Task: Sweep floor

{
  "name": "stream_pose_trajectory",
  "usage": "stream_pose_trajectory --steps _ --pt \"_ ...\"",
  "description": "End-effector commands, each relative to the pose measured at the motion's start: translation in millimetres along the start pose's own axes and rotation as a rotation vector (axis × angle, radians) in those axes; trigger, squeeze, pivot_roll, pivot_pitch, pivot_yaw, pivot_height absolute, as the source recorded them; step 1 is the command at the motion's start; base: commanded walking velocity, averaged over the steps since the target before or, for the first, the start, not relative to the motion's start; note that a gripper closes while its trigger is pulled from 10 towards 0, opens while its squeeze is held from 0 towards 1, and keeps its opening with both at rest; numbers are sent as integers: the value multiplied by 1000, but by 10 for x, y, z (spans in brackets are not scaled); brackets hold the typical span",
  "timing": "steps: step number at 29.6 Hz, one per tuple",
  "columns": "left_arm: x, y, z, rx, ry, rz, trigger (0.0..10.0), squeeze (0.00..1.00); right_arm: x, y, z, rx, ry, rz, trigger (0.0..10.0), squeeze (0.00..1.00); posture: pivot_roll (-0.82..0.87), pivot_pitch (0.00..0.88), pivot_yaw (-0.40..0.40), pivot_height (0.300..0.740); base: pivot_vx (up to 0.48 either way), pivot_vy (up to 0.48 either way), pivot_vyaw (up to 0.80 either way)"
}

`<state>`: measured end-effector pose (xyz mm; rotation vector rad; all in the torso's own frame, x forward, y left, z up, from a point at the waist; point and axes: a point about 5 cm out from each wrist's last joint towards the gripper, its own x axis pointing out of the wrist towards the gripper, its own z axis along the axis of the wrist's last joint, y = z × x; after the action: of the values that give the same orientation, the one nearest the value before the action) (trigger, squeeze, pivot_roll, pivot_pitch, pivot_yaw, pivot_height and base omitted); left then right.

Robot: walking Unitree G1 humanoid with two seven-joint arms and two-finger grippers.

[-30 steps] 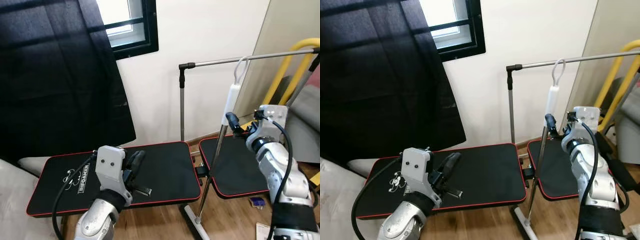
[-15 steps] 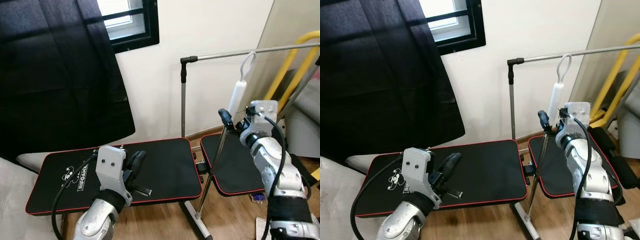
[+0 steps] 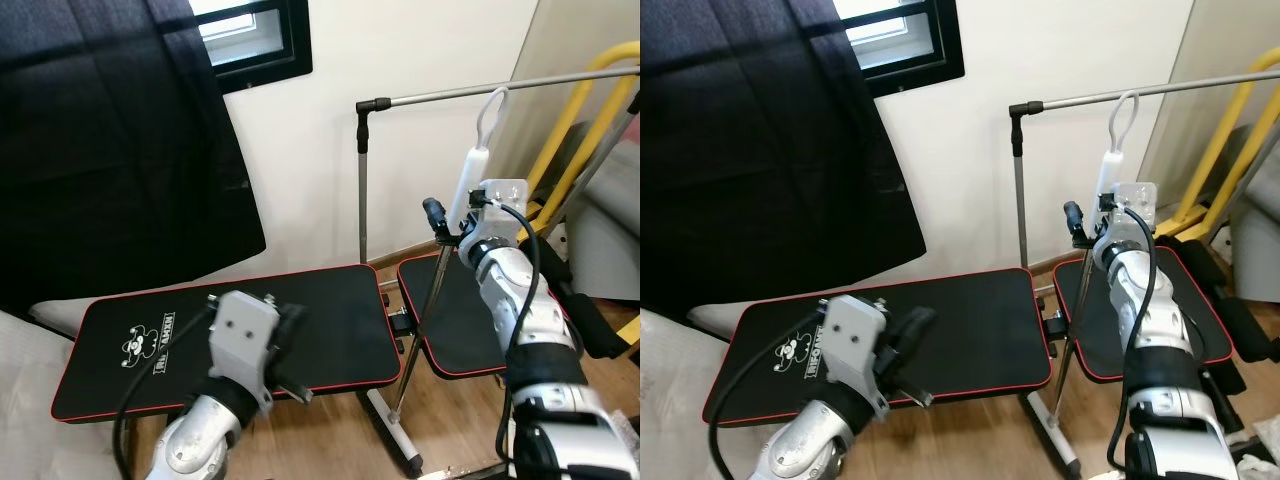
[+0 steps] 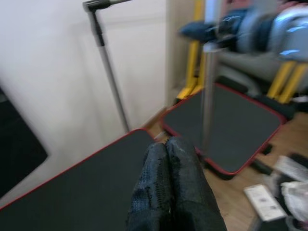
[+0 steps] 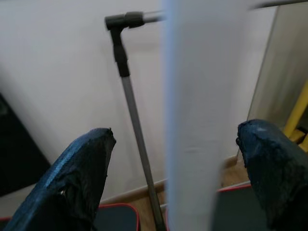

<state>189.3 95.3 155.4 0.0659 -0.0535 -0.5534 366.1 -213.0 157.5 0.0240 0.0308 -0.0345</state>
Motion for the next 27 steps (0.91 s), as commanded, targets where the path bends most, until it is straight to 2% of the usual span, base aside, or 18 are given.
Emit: stream_pose_trajectory --steps 1,7,8,9,14,27 --pt "-28 -54 9 3 1 -113 10000 0 39 43 -48 1 12 -1 10000 0 -28 135 38 740 0 0 0" --pt "-56 -64 25 1 2 -110 10000 0 89 95 -19 8 6 13 10000 0 -12 151 38 740 0 0 0" --pt "-63 -66 27 -1 3 -109 10000 0 95 105 -17 8 5 17 4118 0 -10 154 36 740 0 0 0" --pt "-78 -72 31 -3 5 -108 10000 0 100 109 -16 8 0 18 0 0 -8 158 36 740 0 0 0" --pt "-89 -79 29 -6 8 -109 10000 0 96 85 -20 5 -10 13 0 0 -9 161 38 740 0 0 0" --pt "-71 -75 8 -8 9 -122 10000 0 104 -103 50 -13 -64 -14 0 0 -20 147 36 740 0 0 0"
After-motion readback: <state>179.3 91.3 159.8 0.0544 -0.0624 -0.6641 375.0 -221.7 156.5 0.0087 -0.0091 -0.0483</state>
